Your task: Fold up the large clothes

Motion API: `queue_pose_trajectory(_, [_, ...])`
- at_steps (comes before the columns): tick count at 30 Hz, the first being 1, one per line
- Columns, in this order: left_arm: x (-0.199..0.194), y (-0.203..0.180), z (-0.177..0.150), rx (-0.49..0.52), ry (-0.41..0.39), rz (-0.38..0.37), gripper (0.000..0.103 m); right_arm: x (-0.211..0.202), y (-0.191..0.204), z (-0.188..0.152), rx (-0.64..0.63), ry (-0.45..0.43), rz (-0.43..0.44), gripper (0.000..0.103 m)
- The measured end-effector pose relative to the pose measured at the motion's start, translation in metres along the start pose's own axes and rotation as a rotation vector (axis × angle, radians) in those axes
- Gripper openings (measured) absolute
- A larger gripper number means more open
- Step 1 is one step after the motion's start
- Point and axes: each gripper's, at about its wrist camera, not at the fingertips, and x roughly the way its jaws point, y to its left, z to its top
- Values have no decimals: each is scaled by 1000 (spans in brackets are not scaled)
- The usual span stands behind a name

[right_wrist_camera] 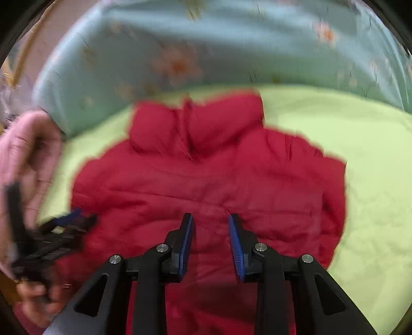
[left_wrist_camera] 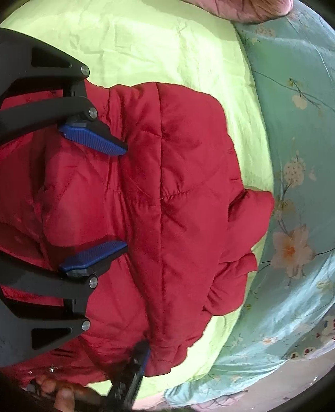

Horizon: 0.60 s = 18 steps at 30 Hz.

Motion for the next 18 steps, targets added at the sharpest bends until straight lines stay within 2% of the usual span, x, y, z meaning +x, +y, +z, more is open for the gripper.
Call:
queue_pose_trajectory(2, [7, 0, -3, 3, 14, 11, 69, 17, -11, -7, 34, 37, 15, 21])
queue_pose_trajectory(7, [21, 8, -6, -45, 33, -1, 70, 36, -9, -11, 3, 50, -9, 20])
queue_pose_trajectory(12, [23, 9, -5, -39, 39, -2, 70, 39, -20, -11, 37, 54, 43, 20])
queue_pose_trajectory(15, [8, 8, -7, -10, 30, -21, 70, 19, -18, -13, 46, 33, 63, 18])
queue_pose_trajectory(18, [-25, 15, -11, -13, -31, -81, 70, -18, -20, -22, 64, -41, 72, 22])
